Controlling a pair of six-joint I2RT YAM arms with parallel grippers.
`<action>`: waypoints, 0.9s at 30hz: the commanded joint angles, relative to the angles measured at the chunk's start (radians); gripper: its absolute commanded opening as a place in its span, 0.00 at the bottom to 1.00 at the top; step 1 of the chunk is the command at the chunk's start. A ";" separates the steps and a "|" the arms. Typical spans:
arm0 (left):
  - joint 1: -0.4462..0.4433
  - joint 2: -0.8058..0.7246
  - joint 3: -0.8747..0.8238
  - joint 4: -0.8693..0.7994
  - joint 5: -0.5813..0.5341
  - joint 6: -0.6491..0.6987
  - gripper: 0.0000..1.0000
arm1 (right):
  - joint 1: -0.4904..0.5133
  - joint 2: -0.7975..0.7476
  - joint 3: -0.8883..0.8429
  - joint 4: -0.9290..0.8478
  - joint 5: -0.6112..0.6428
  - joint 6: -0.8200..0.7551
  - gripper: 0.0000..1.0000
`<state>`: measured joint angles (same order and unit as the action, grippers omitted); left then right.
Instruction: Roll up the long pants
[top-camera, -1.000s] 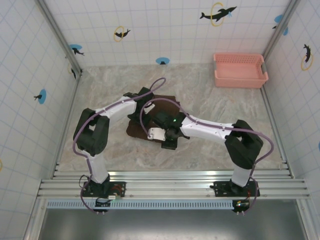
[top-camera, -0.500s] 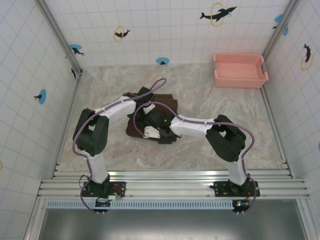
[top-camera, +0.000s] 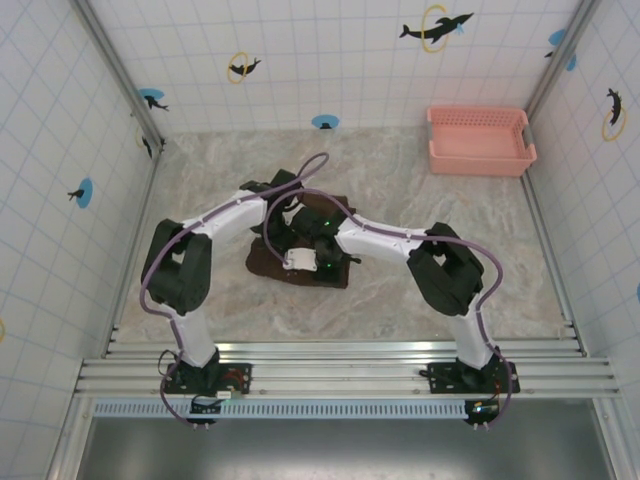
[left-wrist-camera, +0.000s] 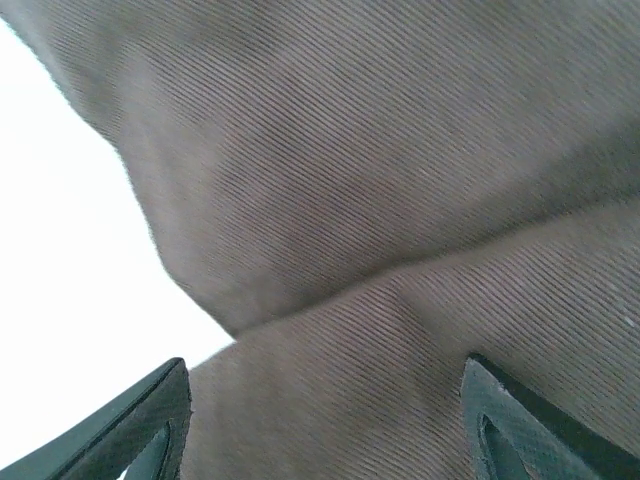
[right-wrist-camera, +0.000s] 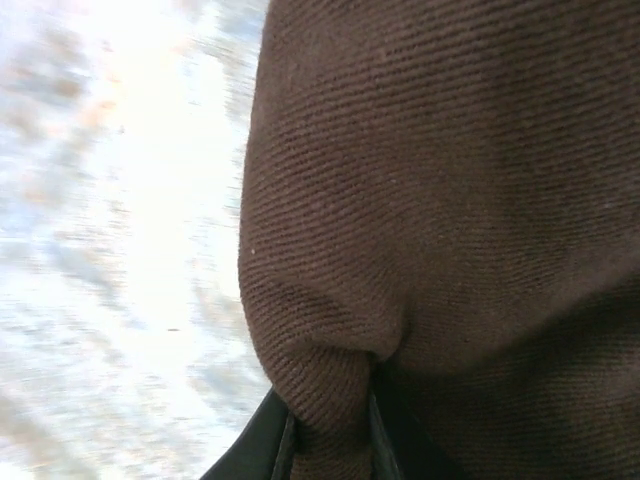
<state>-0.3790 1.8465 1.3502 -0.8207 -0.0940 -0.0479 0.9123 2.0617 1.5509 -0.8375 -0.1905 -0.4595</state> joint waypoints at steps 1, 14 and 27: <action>0.045 -0.070 0.067 -0.064 -0.038 0.033 0.73 | -0.004 0.039 0.055 -0.220 -0.335 0.027 0.03; 0.069 -0.168 0.082 -0.117 -0.080 0.094 0.74 | -0.247 0.150 0.162 -0.355 -1.029 0.181 0.03; 0.068 -0.151 0.103 -0.136 -0.012 0.066 0.73 | -0.468 0.375 0.265 -0.262 -0.927 0.436 0.06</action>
<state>-0.3084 1.7027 1.4212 -0.9119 -0.1322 0.0265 0.4603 2.3791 1.7824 -1.1458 -1.1782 -0.1112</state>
